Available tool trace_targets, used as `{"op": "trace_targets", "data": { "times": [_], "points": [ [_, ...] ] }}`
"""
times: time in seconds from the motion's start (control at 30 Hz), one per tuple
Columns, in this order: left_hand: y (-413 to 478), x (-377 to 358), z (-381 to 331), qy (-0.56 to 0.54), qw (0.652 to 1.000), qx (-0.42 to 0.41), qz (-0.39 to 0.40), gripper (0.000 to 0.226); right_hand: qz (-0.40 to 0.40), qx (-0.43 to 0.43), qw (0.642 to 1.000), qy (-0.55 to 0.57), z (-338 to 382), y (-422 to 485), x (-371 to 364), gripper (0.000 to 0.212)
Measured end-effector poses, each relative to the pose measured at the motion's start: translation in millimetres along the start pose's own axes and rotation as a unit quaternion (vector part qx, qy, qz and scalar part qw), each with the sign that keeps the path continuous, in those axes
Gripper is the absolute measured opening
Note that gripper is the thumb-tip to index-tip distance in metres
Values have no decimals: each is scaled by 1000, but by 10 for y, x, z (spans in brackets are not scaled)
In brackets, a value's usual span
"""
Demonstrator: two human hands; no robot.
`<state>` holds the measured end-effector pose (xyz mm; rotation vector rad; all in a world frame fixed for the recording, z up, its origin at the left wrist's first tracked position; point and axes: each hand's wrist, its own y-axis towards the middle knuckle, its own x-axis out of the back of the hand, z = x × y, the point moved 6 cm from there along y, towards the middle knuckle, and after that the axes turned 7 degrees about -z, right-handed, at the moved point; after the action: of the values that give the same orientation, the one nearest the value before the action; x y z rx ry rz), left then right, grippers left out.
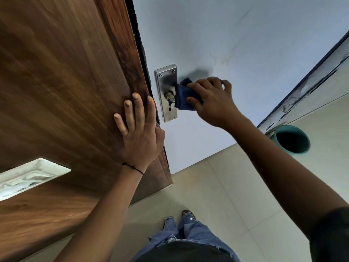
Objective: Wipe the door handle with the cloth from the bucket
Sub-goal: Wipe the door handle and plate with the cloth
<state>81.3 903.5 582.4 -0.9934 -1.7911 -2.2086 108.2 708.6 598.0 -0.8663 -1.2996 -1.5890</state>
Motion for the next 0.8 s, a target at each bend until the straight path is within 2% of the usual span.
{"op": "trace_targets", "data": {
  "times": [0.1,0.2,0.33,0.4,0.53,0.67,0.73,0.8],
  "points": [
    [4,3,-4,0,1000,-2,3,81,60,-18,998,24,-203,93,14,40],
    [16,-1,-2,3,1000,-1,8,81,93,-96,985,105,-490,75,-51,39],
    [10,4,-4,10,1000,1,10,84,33,-195,935,295,-598,-62,-172,40],
    [14,1,-5,11,1000,3,12,84,-16,-250,877,411,-518,-160,-222,34],
    [14,10,-6,3,1000,1,9,79,-68,-373,681,627,-337,-325,-479,33],
    [8,17,-6,4,1000,-3,9,78,-81,-383,528,753,-180,-312,-554,23],
    [4,15,-7,3,1000,-7,5,76,-88,-381,462,796,-60,-306,-567,25],
    [6,15,-2,-3,1000,-7,1,75,-83,-400,425,808,64,-327,-631,29]
  ]
}}
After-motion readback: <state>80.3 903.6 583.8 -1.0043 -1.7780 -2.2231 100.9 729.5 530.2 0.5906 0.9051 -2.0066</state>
